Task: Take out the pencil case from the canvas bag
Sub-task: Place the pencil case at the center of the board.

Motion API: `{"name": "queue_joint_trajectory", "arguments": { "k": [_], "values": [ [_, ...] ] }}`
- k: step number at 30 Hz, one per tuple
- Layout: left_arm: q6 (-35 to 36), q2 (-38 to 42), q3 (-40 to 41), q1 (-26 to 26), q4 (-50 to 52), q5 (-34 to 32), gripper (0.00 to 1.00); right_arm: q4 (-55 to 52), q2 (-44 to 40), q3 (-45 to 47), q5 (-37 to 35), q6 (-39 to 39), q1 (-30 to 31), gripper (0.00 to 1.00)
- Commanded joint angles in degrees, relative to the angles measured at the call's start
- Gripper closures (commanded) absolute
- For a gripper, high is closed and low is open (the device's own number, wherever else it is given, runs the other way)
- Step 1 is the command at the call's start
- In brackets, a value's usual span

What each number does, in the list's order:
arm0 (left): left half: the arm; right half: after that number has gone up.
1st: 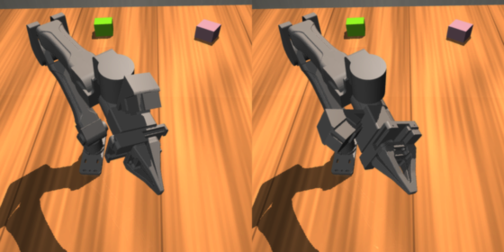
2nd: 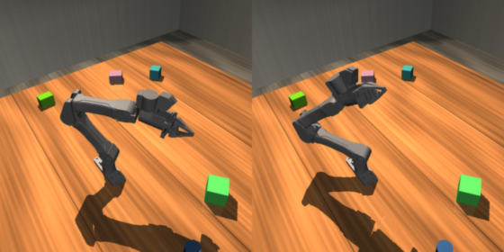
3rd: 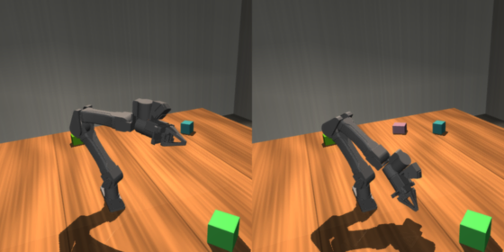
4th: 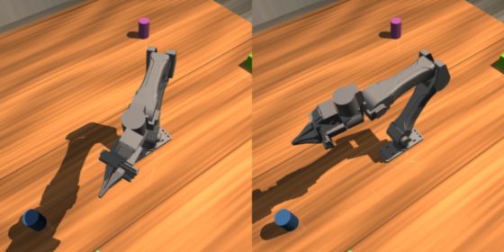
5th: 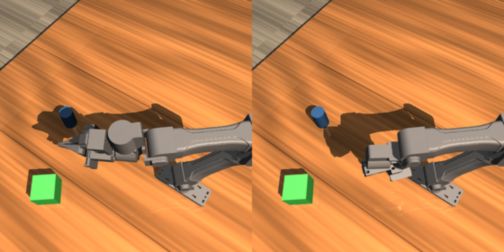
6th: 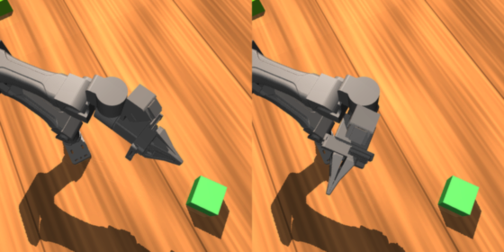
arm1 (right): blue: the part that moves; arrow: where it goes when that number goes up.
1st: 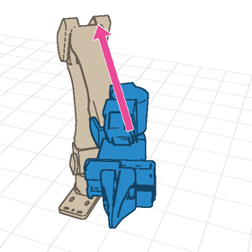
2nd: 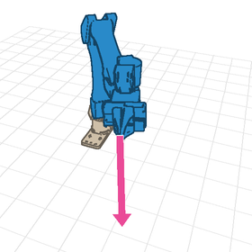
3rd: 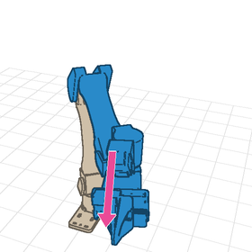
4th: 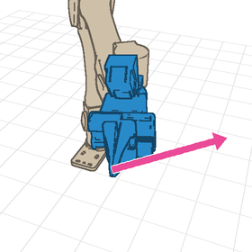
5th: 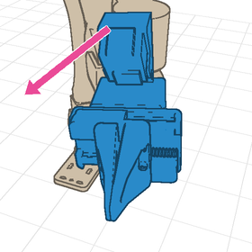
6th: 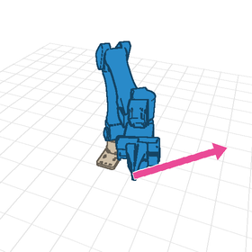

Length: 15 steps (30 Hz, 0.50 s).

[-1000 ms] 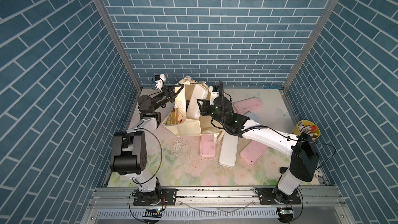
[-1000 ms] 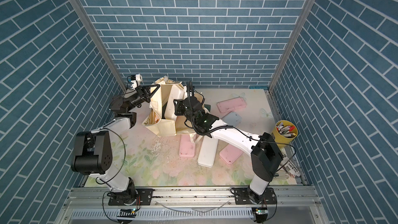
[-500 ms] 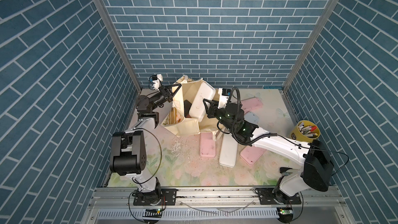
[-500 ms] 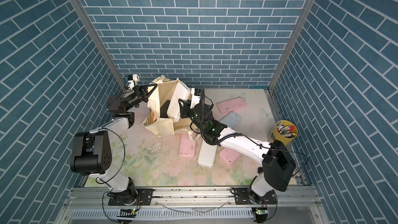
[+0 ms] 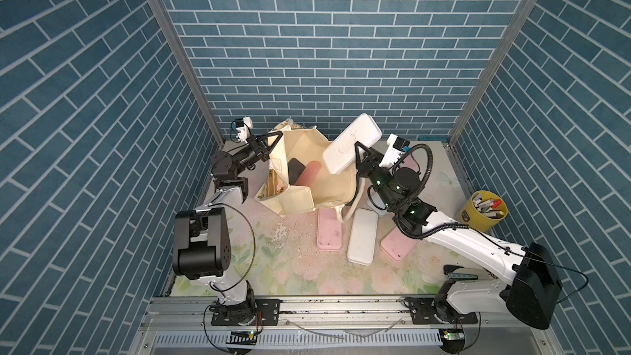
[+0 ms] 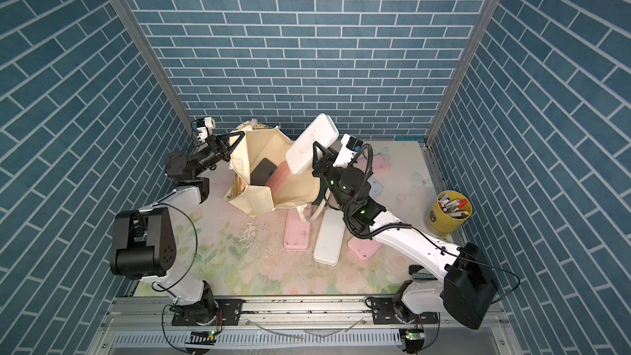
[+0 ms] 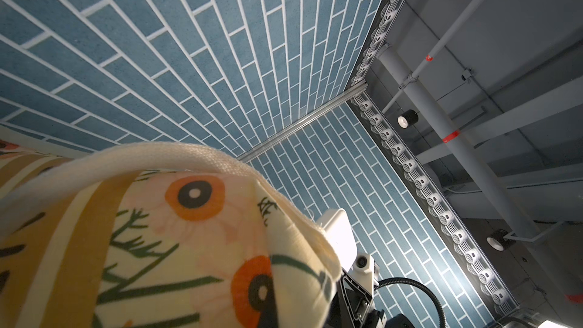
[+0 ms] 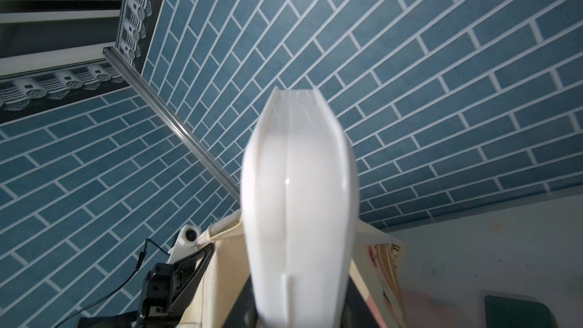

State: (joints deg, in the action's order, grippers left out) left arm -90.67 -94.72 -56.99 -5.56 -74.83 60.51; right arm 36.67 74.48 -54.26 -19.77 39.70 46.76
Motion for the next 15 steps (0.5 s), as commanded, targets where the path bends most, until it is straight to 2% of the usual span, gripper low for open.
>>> {"name": "queue_joint_trajectory", "arguments": {
  "k": [1, 9, 15],
  "values": [
    [0.0, 3.1, -1.7, -0.7, -5.3, -1.2, 0.96, 2.2, -3.0, 2.9, -4.0, 3.5, -1.9, 1.0],
    [0.0, 3.2, -1.6, -1.2, -5.4, -1.3, 0.96, -8.5, -8.2, 4.9, -13.0, 4.0, -6.2, 1.0],
    [-0.1, 3.3, -1.6, -1.4, -5.6, -1.4, 0.96, -19.3, -9.8, 5.1, -13.4, 7.6, -10.6, 1.0]
  ]
}}
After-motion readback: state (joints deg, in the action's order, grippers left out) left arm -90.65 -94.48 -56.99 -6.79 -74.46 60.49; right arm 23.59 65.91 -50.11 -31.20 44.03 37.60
